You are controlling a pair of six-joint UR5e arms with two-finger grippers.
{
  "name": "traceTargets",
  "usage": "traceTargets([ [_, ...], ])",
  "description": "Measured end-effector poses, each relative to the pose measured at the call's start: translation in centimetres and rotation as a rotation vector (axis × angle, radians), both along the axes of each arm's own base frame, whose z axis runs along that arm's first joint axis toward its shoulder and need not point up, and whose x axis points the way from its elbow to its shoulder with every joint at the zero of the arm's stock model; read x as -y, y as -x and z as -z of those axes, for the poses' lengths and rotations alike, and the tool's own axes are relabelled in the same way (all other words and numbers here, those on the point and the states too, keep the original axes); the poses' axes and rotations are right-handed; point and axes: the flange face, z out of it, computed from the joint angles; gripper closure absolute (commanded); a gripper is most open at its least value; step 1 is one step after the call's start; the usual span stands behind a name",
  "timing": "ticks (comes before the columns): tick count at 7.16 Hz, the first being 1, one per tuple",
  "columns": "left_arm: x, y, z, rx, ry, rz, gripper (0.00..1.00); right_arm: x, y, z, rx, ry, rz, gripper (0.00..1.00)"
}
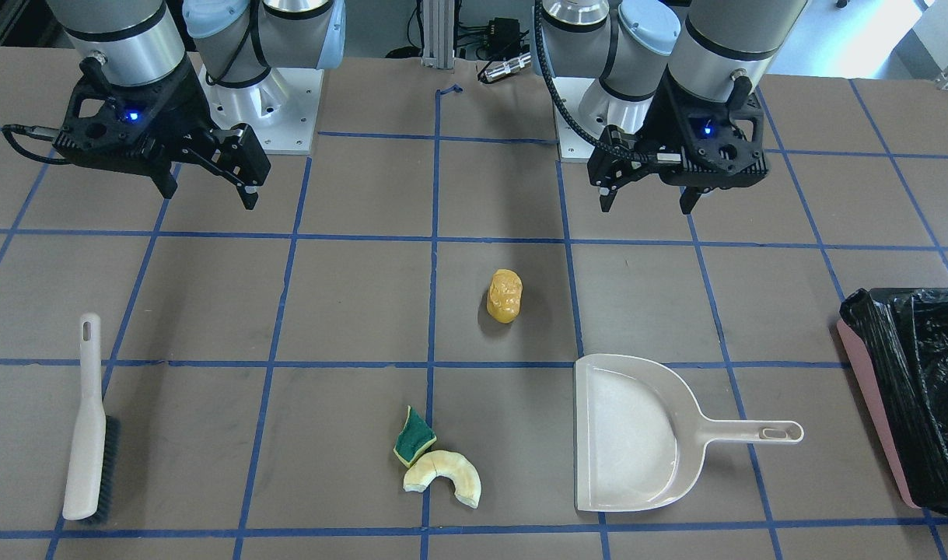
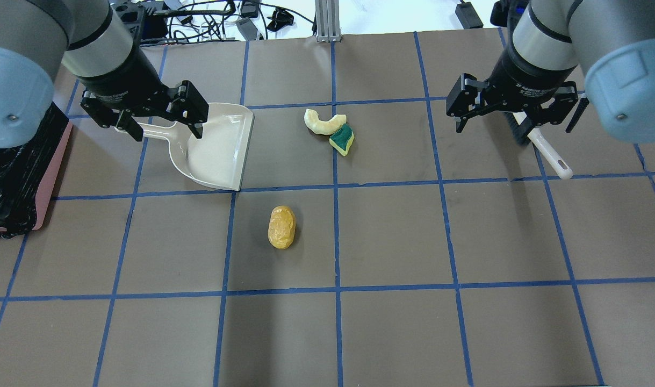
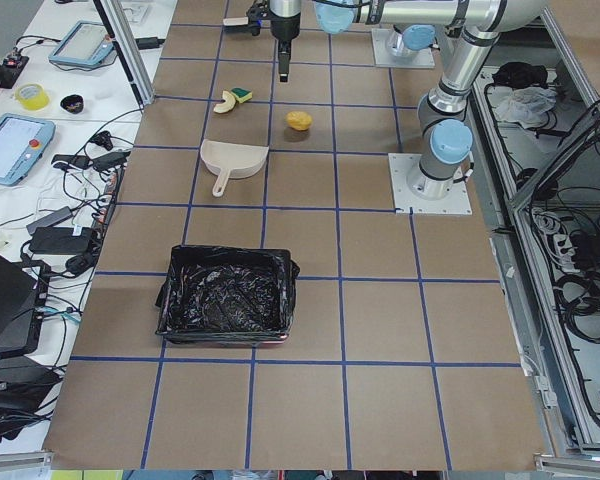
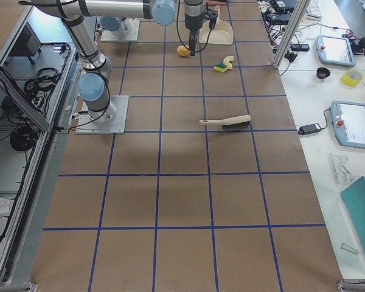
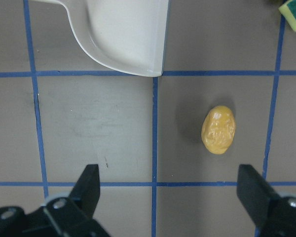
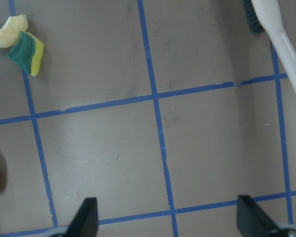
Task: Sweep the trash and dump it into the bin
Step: 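Lift the white dustpan with the left gripper and pull it toward the bin, then grasp the dustpan handle with left gripper while right gripper grasps the brush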
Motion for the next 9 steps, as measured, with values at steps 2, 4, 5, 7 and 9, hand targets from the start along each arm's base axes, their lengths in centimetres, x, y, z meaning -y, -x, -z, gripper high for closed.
traceTargets([
  [2, 1.6, -3.4, -0.2, -0.027, 0.038, -0.069, 0.00, 0.1, 0.1, 0.1, -0.005, -0.002, -0.002, 0.00],
  [4, 3.1, -8.1, 0.3, -0.068, 0.057, -0.192, 0.00, 0.2, 0.2, 0.5, -0.004, -0.004, -0.016, 0.00],
  [5, 3.6, -11.4, 0.9, -0.077, 0.053, -0.272, 0.00, 0.2, 0.2, 0.5, -0.005, -0.004, -0.019, 0.00],
  [7, 4.2, -18.0, 2.4, -0.083, 0.031, -0.405, 0.00, 0.2, 0.4, 0.6, -0.007, -0.006, -0.017, 0.00],
  [9, 5.3, -21.5, 4.3, -0.081, 0.038, -0.476, 0.00, 2.0, 1.2, 2.7, -0.003, -0.035, -0.038, 0.00],
])
